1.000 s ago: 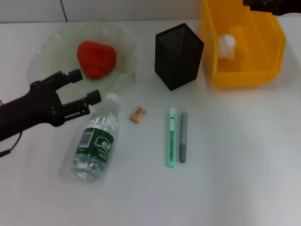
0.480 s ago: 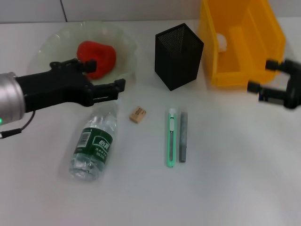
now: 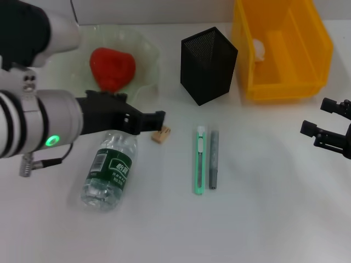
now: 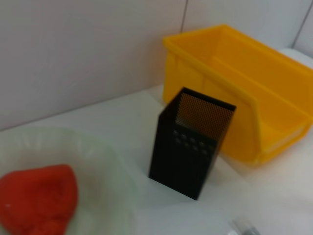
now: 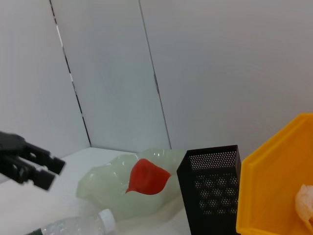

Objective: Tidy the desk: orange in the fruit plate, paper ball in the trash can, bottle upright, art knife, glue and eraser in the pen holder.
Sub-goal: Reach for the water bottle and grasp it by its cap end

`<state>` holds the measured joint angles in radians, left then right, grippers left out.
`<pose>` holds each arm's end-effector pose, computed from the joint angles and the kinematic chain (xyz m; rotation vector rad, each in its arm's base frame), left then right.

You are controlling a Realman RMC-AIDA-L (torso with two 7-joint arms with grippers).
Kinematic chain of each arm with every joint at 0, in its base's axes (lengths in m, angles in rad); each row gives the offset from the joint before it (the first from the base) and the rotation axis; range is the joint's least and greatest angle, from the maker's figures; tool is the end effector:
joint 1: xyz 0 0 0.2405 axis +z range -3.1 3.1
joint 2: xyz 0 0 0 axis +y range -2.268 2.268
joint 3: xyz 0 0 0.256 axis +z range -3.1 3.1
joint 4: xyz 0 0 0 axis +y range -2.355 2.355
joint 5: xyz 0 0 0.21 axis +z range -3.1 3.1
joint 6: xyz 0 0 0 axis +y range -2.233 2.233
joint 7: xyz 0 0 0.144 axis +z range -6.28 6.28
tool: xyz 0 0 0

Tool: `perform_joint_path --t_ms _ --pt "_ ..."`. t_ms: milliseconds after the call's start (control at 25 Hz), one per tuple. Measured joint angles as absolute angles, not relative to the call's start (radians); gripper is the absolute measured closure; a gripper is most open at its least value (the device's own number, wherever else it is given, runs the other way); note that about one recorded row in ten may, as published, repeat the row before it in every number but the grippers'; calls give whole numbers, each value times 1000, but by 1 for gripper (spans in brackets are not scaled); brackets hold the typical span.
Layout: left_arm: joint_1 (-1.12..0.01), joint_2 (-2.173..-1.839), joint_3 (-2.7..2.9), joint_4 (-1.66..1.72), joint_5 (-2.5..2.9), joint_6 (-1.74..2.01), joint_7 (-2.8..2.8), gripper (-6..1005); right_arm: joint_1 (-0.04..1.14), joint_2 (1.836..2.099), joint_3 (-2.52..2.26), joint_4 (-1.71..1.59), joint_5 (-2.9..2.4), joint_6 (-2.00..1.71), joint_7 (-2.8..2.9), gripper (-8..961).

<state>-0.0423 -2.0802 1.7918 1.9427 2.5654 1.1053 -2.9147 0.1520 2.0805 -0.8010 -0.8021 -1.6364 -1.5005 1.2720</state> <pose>-0.1476 0.2790 -0.0009 -2.3336 -0.9384 -0.1201 0.3284 0.2614 0.0399 -2.3455 0.6780 0.7781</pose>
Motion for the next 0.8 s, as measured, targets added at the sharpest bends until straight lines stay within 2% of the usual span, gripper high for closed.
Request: perform_joint_path --t_ms 480,800 --pt "-161 -2080 1773 1635 2525 1002 -2889 135 150 2081 -796 -793 -1635 -1516 1270 102" --pt "-178 -2080 1773 1583 2520 974 -2883 136 154 2080 -796 -792 -1635 -1517 1270 102"
